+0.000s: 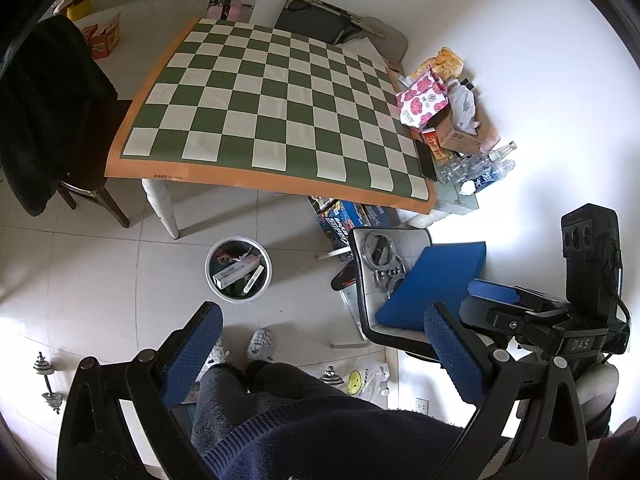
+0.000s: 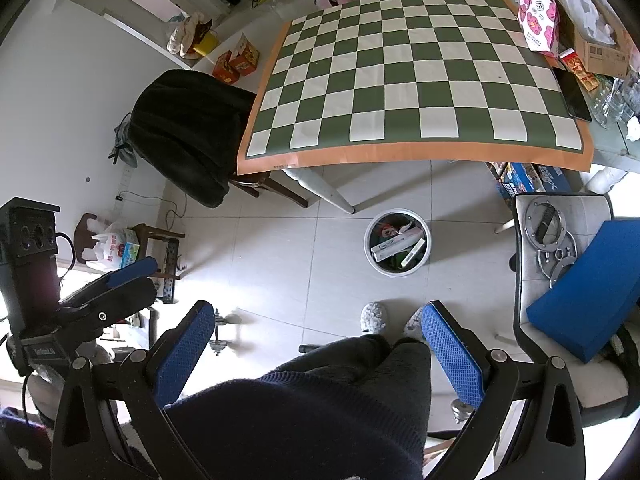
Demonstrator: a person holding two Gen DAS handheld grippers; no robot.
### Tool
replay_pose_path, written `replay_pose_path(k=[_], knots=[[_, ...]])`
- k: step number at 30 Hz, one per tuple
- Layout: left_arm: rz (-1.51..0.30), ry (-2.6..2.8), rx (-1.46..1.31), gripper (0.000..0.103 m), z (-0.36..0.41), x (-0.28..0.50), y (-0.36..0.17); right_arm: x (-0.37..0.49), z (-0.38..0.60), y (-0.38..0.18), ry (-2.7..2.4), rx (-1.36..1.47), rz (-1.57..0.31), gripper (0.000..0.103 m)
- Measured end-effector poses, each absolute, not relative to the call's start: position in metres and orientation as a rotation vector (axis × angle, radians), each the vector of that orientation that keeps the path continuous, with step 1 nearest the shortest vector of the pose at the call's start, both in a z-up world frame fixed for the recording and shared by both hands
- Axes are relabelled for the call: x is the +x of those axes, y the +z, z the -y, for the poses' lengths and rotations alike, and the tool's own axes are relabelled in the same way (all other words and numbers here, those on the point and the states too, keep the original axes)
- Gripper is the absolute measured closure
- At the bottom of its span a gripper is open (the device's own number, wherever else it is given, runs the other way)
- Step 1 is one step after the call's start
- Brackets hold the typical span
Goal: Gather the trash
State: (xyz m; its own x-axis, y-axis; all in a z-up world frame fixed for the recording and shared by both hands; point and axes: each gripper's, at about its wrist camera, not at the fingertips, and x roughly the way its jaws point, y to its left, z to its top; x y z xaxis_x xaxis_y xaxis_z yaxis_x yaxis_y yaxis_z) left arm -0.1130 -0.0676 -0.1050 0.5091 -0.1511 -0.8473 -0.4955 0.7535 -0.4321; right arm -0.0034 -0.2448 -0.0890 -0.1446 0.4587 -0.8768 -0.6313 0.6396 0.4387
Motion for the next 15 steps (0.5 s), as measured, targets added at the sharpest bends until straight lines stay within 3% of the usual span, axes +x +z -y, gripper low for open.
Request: replay_pose_path(k=[15], knots=[[-1.038,0.227,-0.718,0.000,0.0695,-0.1100,-0.1037,-0.0015,0.2462,-0.0873,0.954,-0.146,-1.435,0.000]])
